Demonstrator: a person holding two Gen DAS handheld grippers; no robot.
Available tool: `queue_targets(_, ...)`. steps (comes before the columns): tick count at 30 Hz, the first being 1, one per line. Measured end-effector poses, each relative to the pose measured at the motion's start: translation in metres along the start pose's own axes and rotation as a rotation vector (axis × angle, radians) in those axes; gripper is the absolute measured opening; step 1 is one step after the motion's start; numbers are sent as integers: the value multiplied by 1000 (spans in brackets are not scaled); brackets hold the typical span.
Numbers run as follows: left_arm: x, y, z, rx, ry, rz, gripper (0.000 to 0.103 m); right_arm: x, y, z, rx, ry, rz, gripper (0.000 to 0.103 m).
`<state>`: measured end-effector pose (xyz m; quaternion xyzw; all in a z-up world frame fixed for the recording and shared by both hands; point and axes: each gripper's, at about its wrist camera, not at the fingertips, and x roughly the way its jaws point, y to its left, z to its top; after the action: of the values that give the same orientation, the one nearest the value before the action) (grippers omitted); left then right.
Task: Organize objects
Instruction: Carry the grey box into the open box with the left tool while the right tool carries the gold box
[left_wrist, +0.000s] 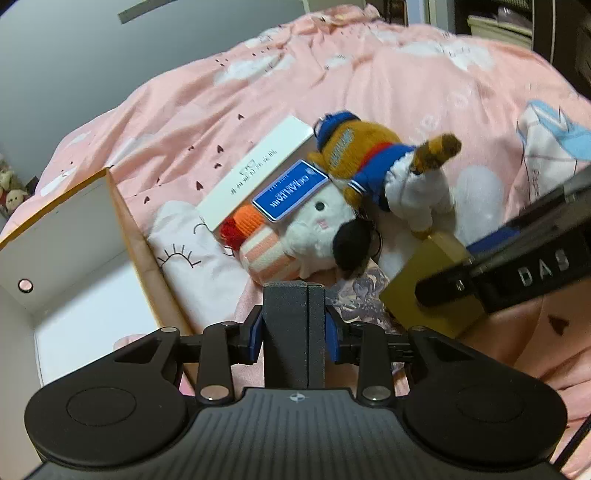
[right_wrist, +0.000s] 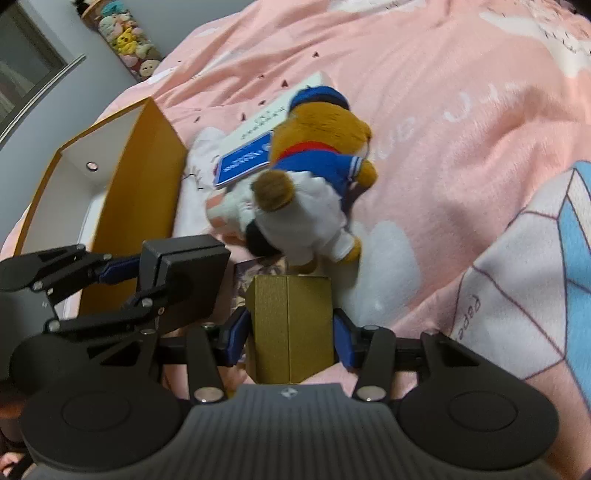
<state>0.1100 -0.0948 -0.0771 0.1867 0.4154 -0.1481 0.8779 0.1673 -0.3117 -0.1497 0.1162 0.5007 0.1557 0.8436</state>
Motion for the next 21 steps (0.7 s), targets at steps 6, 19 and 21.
queue_targets(6,-38,20,-1,-100,-75,-61,37,-22,15,-3,-30,-43,10,50)
queue_targets(19,-155,130,-2,-408,-181,-127,37,-78,85,29,-169,-233,142,50)
queue_targets(21,-156,146,-7,-425,-143,-105,37,-75,101,33,-199,-239,173,50)
